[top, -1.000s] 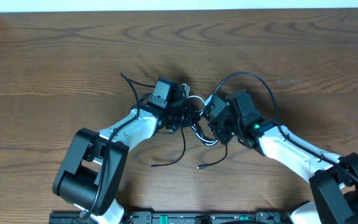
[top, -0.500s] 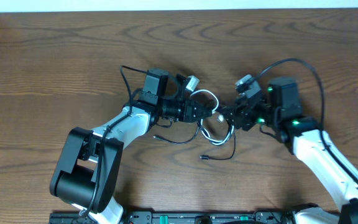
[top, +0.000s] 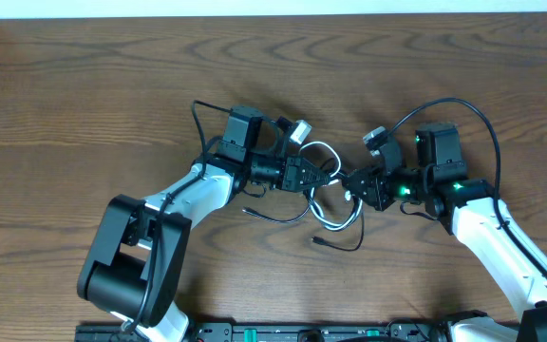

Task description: Untangle cables

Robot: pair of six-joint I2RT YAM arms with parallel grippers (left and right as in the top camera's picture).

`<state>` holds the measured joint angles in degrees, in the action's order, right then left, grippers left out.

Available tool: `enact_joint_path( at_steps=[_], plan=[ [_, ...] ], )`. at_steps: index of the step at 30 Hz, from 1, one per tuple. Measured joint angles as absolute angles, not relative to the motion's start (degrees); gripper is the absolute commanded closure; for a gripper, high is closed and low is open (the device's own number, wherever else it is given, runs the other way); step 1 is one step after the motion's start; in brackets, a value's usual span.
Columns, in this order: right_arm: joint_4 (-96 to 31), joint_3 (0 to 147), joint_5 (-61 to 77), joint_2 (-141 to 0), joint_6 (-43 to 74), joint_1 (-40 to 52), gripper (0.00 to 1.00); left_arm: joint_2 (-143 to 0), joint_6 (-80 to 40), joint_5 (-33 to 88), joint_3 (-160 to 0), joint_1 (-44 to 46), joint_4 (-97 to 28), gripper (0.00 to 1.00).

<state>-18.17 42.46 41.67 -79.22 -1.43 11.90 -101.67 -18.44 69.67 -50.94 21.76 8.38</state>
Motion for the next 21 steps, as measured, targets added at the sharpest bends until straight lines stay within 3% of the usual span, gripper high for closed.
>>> enact_joint_path(
  at_steps=[2, 4, 6, 14, 17, 21],
  plan=[
    [-18.0, 42.46, 41.76, -79.22, -1.58, 11.86, 0.99, -100.82, -18.81, 69.8, -50.92, 21.76, 8.43, 0.56],
    [-17.8, 42.46, 41.89, -79.22, -1.26, 11.86, 0.99, -98.98, -19.29, 69.71, -50.85, 21.76, 8.29, 0.43],
    [-17.74, 42.46, 41.98, -79.22, -1.23, 11.79, 0.99, -96.18, -19.88, 68.88, -50.76, 21.76, 8.23, 0.37],
    [-16.38, 42.46, 44.56, -79.22, -1.02, 10.81, 0.98, -82.32, -21.12, 60.2, -50.76, 21.47, 1.28, 0.38],
    [-16.27, 42.46, 44.49, -79.22, -0.75, 10.52, 0.82, -79.46, -21.21, 53.3, -50.81, 21.41, -6.85, 0.38],
    [-16.27, 42.46, 44.12, -79.22, -0.6, 10.5, 0.68, -78.81, -21.26, 45.32, -50.78, 21.43, -16.08, 0.42]
  ],
)
